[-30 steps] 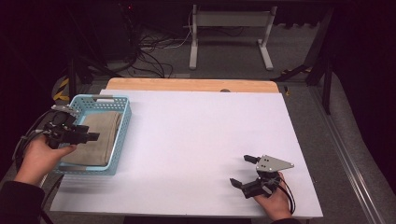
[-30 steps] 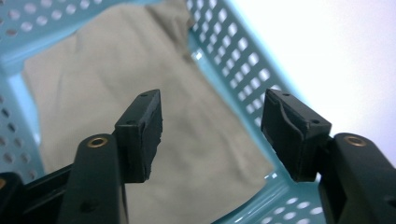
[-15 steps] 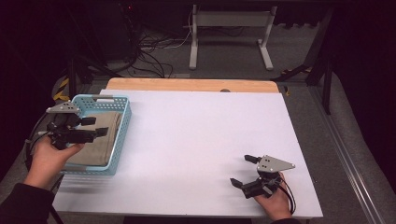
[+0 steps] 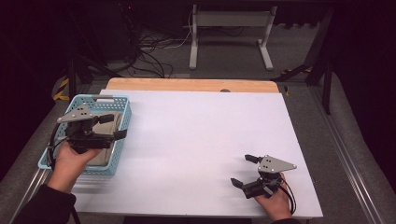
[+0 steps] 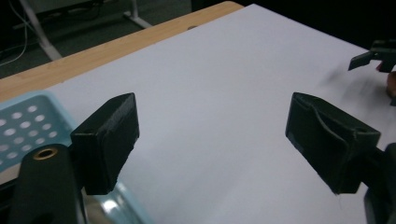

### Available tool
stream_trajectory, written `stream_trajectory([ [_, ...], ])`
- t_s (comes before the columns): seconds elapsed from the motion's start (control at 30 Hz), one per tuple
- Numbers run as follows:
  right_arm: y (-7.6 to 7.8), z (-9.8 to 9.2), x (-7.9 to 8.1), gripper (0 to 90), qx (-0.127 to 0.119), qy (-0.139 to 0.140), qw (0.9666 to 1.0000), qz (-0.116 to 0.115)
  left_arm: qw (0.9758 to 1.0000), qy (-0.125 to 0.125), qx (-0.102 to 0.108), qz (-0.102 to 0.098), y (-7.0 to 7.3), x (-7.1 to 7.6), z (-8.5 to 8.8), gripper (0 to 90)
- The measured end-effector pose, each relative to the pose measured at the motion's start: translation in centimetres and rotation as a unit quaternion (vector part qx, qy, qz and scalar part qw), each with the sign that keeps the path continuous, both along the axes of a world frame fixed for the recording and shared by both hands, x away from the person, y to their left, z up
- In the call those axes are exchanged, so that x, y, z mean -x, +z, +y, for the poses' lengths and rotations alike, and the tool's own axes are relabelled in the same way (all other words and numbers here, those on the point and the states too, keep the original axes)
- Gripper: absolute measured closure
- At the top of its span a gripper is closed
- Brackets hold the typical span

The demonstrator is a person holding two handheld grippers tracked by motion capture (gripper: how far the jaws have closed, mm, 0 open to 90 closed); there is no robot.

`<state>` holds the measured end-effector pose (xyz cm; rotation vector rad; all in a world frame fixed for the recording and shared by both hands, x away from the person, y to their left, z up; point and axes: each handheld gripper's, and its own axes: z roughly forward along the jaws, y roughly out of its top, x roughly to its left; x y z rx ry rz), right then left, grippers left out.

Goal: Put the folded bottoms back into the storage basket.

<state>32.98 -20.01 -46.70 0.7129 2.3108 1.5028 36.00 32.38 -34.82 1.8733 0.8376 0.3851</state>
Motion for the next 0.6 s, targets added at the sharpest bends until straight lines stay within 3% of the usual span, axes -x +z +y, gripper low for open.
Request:
stream_trajectory([
  [0.17,0.2,-0.3,0.0,0.2,-0.007,-0.004,1.0000,-0.001,0.9996,-0.015,0.006,-0.021,-0.6,0.1,-1.9,14.0],
  [0.3,0.2,-0.2,0.0,0.4,-0.004,-0.002,1.0000,0.001,0.9994,-0.023,0.009,-0.025,-1.1,0.1,-3.1,12.8],
  [0.6,0.1,-0.1,0.0,0.5,0.002,0.000,1.0000,0.005,0.9976,-0.042,0.047,-0.029,-2.8,0.1,-5.6,12.3],
])
